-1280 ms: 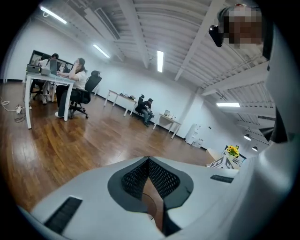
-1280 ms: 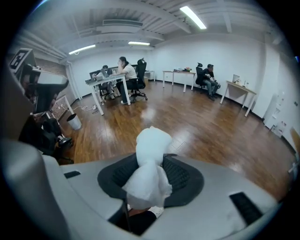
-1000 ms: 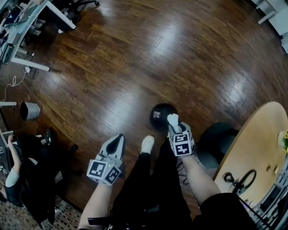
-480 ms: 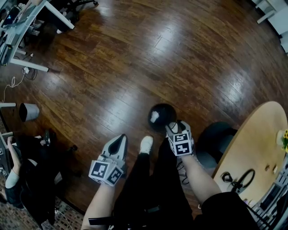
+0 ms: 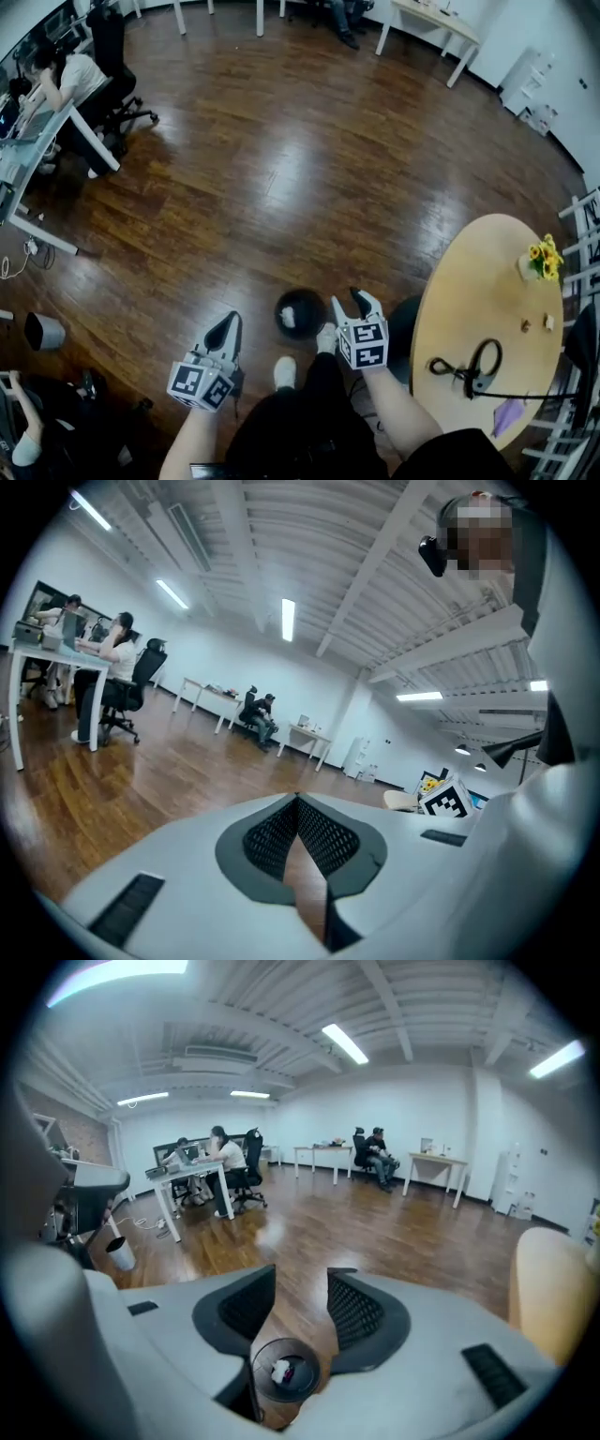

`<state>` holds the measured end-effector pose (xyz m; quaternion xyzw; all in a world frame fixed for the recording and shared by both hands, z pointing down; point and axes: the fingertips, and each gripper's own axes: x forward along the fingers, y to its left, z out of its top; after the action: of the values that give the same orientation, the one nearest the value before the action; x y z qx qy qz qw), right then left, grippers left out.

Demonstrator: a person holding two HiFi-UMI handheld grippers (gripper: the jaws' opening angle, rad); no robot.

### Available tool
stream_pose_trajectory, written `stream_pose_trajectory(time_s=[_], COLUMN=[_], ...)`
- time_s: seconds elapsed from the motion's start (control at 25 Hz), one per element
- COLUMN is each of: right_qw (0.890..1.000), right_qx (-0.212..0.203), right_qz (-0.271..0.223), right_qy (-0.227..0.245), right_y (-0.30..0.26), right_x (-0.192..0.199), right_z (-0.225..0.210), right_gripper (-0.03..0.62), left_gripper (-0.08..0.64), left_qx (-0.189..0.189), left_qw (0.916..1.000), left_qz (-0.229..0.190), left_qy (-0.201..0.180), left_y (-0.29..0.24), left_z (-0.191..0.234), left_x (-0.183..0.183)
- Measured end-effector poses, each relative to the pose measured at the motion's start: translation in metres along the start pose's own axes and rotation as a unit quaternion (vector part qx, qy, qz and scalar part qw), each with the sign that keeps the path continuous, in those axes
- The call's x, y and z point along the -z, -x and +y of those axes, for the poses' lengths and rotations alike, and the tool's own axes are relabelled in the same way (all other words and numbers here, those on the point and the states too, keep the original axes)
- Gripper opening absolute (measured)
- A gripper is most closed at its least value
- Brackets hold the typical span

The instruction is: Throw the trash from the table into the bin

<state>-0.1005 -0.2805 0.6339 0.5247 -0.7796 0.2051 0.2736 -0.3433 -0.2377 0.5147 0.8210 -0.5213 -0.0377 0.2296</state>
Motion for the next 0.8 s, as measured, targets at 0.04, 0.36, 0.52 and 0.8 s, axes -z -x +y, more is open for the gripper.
stream_pose_trajectory(time_s=[0.04,0.36,0.52,0.8], right_qw=[0.999,0.98,0.96,0.909], right_qx=[0.022,0.149,0.226,0.364], right_qz=[-0.023,-0.127,-0.152,-0.163], right_qy=[0.001,-0.03,-0.066,-0.125], right_y=[0.01,0.129,0.196,0.342], right_x=[-0.017,-0.065,-0.039,0.043], right_z=[-0.012,-0.077,-0.113,-0.167], right_gripper=[0.155,0.0,0.0,0.0], left_gripper=[0.001,0.001,0.001,0.001], left_qx=[0.021,0.147,0.235,0.376], left_qw=[0.9997,0.9871,0.9696,0.9248], left_qz=[-0.012,-0.048,-0.042,-0.005], left_qy=[-0.01,-0.042,-0.054,-0.058], left_y=[-0.01,-0.058,-0.088,-0.124], left_z=[-0.005,-0.074,-0.135,-0.282], left_x=[-0.012,-0.053,-0.051,-0.008])
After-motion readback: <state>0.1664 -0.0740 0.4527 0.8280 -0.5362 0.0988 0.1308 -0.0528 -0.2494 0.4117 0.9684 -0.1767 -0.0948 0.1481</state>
